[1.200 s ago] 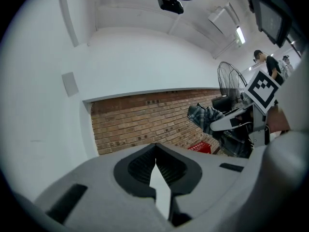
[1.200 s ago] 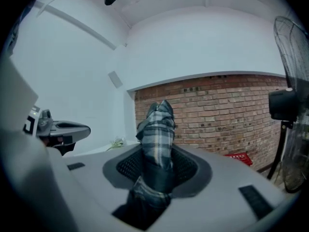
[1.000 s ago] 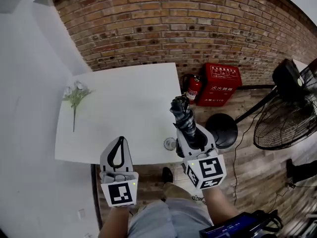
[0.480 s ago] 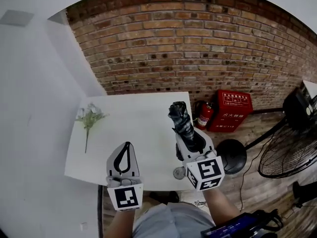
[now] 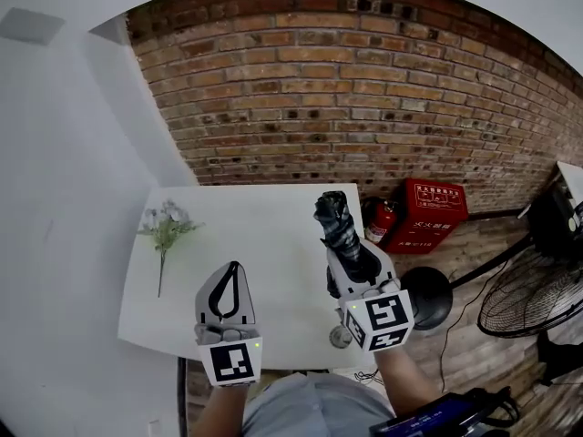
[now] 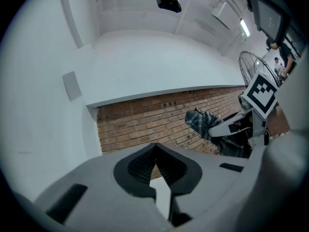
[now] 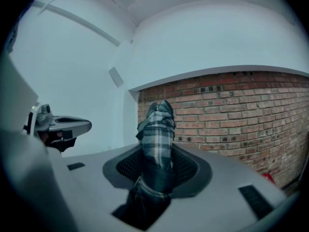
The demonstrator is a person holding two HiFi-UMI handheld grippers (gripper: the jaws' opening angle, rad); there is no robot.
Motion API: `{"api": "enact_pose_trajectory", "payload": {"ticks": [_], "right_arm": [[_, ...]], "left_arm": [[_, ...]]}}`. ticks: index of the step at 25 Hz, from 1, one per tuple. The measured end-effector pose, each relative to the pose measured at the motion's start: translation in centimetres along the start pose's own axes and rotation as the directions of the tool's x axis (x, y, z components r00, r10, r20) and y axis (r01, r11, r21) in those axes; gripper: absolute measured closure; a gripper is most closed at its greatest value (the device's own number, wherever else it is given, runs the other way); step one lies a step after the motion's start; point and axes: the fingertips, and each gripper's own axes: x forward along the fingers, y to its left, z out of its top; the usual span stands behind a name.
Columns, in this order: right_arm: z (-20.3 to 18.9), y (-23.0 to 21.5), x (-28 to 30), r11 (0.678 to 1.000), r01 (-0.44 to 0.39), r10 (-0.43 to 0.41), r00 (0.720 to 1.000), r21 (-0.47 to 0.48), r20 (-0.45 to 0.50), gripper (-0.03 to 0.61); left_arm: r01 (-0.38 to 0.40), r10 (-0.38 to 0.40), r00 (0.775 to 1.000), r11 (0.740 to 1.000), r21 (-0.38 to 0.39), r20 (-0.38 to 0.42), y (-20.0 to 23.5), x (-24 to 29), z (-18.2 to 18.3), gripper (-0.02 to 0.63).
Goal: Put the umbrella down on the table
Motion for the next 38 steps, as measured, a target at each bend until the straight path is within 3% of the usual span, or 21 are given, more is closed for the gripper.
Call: {"api": "enact_pose_trajectory", "payload": {"ticks": [8,25,30,38], "right_arm": [[-2.8,-0.8,2.9,1.000,0.024,-0.024,0.997,-0.005,-0.078,0.423],[-8.9,-1.6,4.9,0.999,0.041,-0.037,0.976,0.013,-0.215,0.422],[-10.7,-1.6,5.0,0.999,0.048,-0.042,0.966,0.018,-0.254,0.422],[-13.7,-1.9,5.3,0.998,0.056,-0.046,0.950,0.023,-0.309,0.422]], "left_arm": [[0.003,-0.003,0.999,1.000,-0.012,-0.032,2.2,2.8,-2.4,0.606],[0.046,-0.045,0.995,0.999,0.015,-0.087,2.5,5.6,-6.9,0.606],[0.057,-0.058,0.992,0.998,-0.008,-0.115,2.3,6.0,-7.7,0.606],[0.098,-0.093,0.990,0.994,0.048,-0.110,1.8,6.9,-9.7,0.604]]}}
